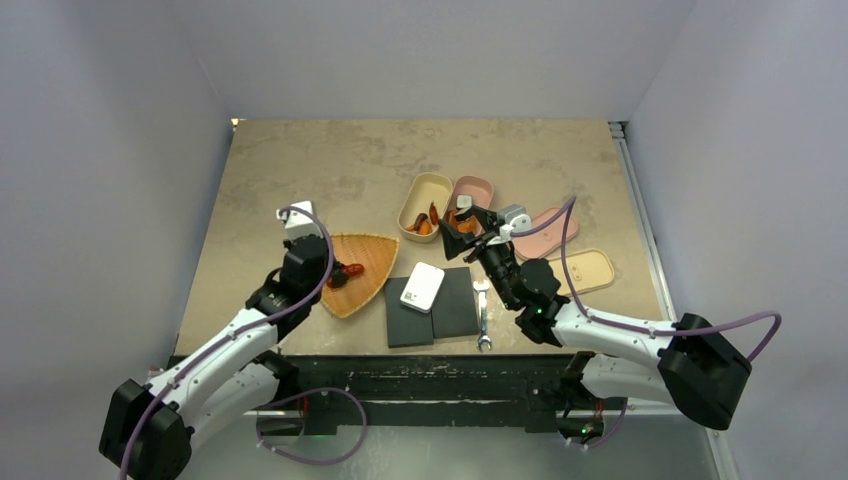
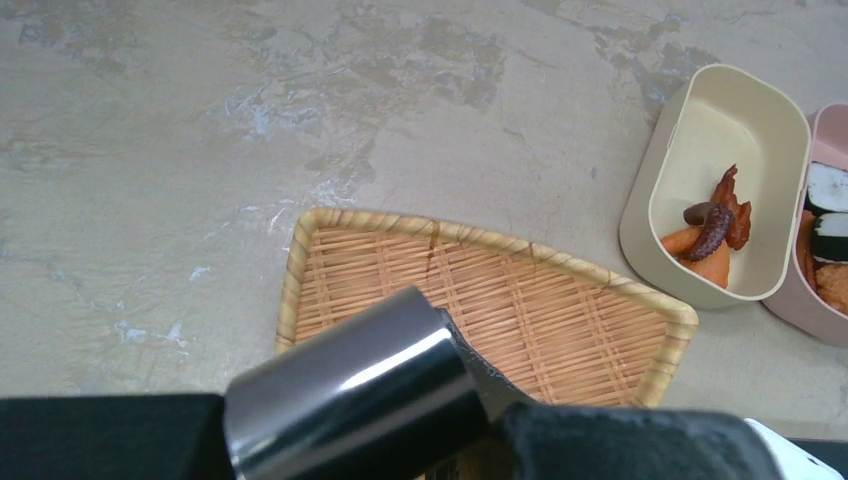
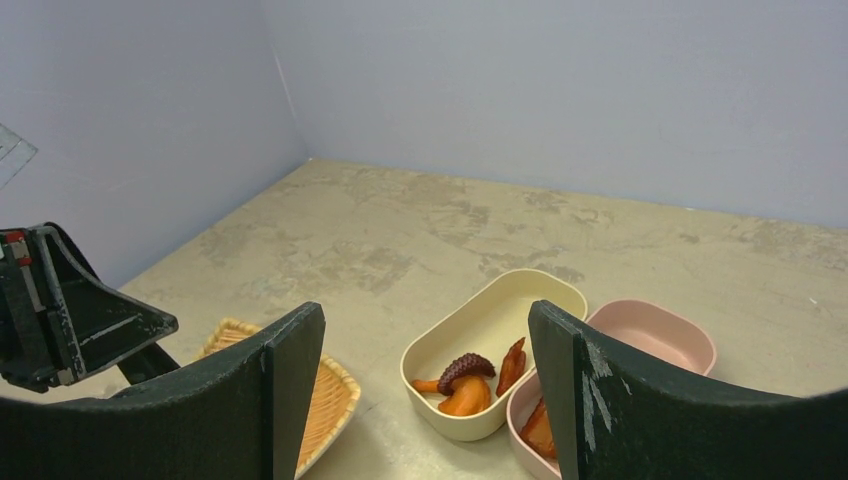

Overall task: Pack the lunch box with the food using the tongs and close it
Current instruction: Pick up the fake food from the plate.

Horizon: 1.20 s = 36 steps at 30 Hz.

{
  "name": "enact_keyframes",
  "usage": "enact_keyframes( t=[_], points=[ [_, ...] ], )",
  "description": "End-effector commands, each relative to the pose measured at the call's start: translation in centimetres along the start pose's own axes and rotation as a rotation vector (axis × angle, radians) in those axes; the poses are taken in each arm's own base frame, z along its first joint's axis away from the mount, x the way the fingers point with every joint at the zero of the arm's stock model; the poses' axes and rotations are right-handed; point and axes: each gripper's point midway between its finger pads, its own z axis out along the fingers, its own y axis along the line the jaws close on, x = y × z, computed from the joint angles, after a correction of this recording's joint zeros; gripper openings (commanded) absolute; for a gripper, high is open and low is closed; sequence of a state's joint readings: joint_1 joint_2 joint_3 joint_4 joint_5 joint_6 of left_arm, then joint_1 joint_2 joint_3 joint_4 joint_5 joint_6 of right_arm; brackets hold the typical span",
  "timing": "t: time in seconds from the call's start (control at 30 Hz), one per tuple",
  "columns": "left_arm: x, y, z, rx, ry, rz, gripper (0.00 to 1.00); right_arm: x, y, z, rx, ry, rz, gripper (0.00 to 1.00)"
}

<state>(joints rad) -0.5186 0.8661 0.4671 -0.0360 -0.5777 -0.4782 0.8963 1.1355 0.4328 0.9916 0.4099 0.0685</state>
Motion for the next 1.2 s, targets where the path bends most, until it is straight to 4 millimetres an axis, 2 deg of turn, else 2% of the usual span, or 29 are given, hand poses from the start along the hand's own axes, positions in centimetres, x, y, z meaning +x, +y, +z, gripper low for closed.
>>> enact_keyframes(
  t=[0.0,0.07,0.27,0.43,0.97,1.17],
  points=[
    [0.5,0.1,-0.1,0.019,-0.002,0.049,0.00,-1.2,-0.6,-0.1,0.029,-0.040,0.029,0.78],
    [0.5,0.3,-0.3,0.020,-0.008,0.065,0.00,-1.2,-0.6,-0.1,0.033,-0.042,0.030,0.78],
    [-1.7,-0.1,-0.9,0.046,-0.104,0.046,0.00,-1.1,-0.8,-0.1,0.041,-0.042,0.032,0.78],
    [-3.3,0.5,-1.3,0.006,-0.146,-0.017,0.00,-1.1,-0.9,-0.1,0.049,-0.042,0.032,0.78],
    [-4.6,-0.4,-1.7,0.022,-0.150,-0.115,0.00,-1.0,-1.3,-0.3,0.065,-0.041,0.026,0.79],
    [-3.6,-0.2,-1.6,0.000,-0.091,-0.102,0.00,-1.3,-1.2,-0.4,0.059,-0.048,0.032,0.79]
  ],
)
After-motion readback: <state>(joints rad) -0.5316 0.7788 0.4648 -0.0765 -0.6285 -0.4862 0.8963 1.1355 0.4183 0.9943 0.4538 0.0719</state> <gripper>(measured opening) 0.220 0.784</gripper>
